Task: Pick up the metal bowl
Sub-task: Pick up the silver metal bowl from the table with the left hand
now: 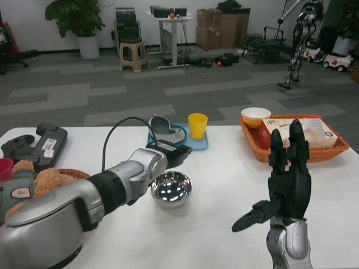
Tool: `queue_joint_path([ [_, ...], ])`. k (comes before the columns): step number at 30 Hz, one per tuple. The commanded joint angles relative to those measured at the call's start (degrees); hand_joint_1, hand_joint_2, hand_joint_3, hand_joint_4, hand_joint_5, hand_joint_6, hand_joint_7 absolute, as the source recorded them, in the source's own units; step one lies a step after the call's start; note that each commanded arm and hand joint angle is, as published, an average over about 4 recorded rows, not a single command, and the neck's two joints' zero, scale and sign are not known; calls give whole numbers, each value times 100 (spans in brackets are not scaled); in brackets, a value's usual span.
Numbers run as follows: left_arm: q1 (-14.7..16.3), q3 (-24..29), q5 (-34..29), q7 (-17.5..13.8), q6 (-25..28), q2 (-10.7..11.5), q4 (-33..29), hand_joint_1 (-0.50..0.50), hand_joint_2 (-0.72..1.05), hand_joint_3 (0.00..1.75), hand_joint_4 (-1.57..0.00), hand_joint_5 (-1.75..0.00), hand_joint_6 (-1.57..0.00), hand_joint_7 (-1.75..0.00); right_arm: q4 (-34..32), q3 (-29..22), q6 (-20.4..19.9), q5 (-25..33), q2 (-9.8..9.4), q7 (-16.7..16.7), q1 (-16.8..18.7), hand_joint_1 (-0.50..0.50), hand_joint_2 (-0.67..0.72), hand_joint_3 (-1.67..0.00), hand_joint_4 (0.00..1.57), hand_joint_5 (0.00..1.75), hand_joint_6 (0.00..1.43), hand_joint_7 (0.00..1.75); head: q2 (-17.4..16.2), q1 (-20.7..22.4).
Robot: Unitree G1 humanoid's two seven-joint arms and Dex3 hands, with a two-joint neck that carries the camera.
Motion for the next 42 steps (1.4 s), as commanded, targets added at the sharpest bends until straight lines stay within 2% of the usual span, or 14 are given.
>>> queue_joint_path([
  [1, -64, -208, -215, 538, -290, -252, 463, -50, -64, 0, 0, 0, 0, -14, 37, 5, -55, 20, 41, -19, 42, -4, 72, 0, 0, 0, 0, 10, 39, -7],
  [5, -2, -296, -444, 1101, -475, -471, 893, -50, -64, 0, 0, 0, 0, -14, 90, 14, -55, 24, 68, -23, 42, -4, 72, 0, 0, 0, 0, 12, 58, -23],
  [9, -37, -762, -958, 1580, -576, -638, 1306, -49, -64, 0, 0, 0, 0, -12, 129, 49, -55, 28, 72, -23, 24, -4, 72, 0, 0, 0, 0, 7, 121, 67],
  [13, -119, -1404, -1472, 1857, -615, -709, 1449, -50, -64, 0, 0, 0, 0, -14, 182, 99, -55, 44, 77, -23, -18, -4, 72, 0, 0, 0, 0, 9, 372, 214],
  [19, -152, -2111, -2127, 1967, -650, -779, 1671, -50, -64, 0, 0, 0, 0, -14, 208, 176, -55, 77, 68, -28, -46, -4, 72, 0, 0, 0, 0, 7, 422, 111],
  [23, -156, -2674, -2672, 2024, -813, -792, 1807, -50, -64, 0, 0, 0, 0, -12, 186, 203, -55, 94, 68, -32, -33, -4, 72, 0, 0, 0, 0, 12, 409, 98],
  [26, -160, -2915, -2920, 2057, -813, -803, 1865, -50, -64, 0, 0, 0, 0, -14, 169, 225, -55, 110, 68, -32, -4, -4, 72, 0, 0, 0, 0, 7, 359, 100],
  [35, -143, -3463, -3593, 2129, -1028, -845, 1928, -50, -55, 0, 0, 0, 0, -14, 149, 260, -55, 134, 52, -32, 15, -4, 72, 0, 0, 0, 0, 9, 354, 171],
  [40, -125, -3491, -3663, 2125, -1059, -856, 1944, -50, -55, 0, 0, 0, 0, -31, 134, 269, -55, 149, 50, -32, 24, -4, 72, 0, 0, 0, 0, 7, 358, 149],
  [42, -125, -3491, -3672, 2123, -1059, -858, 1955, -50, -55, 0, 0, -8, 0, -40, 127, 266, -55, 151, 50, -32, 26, -4, 72, 0, 0, 0, 0, 7, 365, 144],
])
